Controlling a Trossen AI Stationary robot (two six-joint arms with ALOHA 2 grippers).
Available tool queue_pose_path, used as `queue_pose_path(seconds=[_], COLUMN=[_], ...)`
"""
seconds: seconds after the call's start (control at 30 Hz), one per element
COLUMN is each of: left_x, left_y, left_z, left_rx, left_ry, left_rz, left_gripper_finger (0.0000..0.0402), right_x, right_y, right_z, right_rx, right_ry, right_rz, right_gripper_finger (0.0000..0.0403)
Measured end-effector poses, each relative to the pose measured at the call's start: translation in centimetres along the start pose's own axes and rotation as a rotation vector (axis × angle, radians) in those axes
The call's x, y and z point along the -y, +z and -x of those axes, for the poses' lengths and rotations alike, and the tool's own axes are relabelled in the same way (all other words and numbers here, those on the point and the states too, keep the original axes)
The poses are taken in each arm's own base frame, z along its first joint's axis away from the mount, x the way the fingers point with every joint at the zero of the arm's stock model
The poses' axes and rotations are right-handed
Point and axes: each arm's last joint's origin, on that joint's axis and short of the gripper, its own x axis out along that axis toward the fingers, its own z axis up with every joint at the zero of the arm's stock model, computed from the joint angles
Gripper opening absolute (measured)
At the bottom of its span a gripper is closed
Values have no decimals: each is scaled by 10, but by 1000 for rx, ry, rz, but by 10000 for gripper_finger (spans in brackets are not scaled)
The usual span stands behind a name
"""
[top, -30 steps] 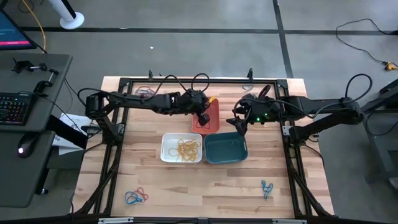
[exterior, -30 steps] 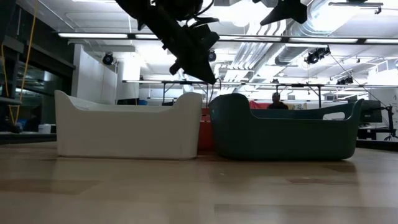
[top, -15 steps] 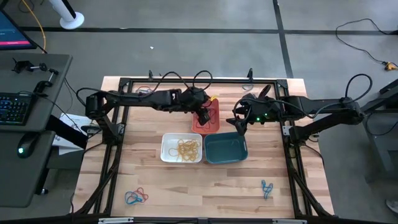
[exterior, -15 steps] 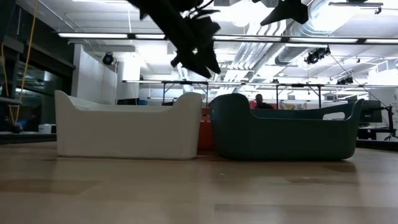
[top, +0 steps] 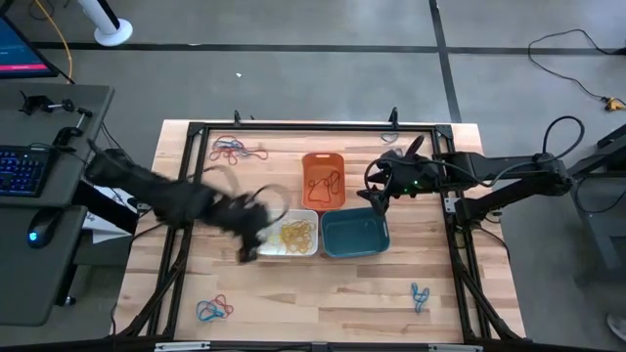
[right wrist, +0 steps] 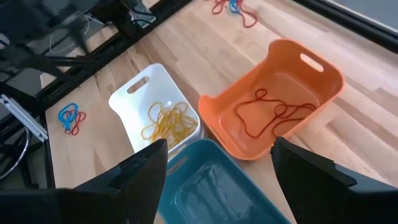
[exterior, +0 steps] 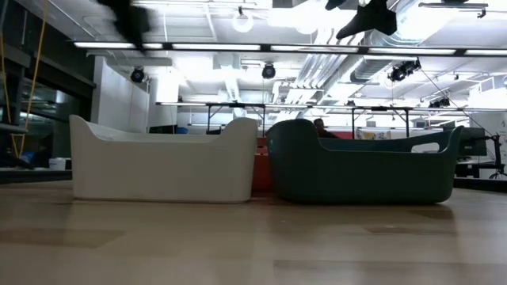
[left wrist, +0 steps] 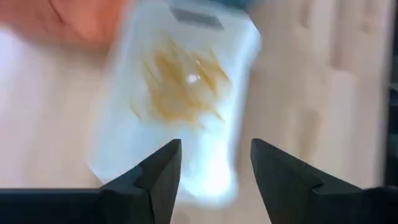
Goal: Sort rubber bands into baskets
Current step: Put the red rubber band into the orange bin
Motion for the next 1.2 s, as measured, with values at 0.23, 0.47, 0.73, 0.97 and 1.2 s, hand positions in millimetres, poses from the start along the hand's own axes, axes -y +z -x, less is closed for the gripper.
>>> queue_pose_path(seconds=[0.23,0.47,0.73,0.97,1.2], left_x=[64,114,127,137,145], left_y=[-94,-128,-152,-165,-174], left_z=[3,-35,-66,-72,-83], left_rx=[-128,-226,-327,-332,-335], left_ry=[-120,-136,-40,-57,-67], left_rz=[-37,-266,-368,-425,-466], left_gripper_finger=[179,179,179,179,179], right_x=[-1,-2,-1,0,0], right_y=[-1,-3,-5,-6,-6], right_z=[-5,-12,-15,-14,-14], right_rx=[-20,-40,-64,-76,-79], right_ry=[-2,-16,-33,-42,-44], right_rz=[16,39,22,27,29], right_gripper_finger=[275,275,275,275,275])
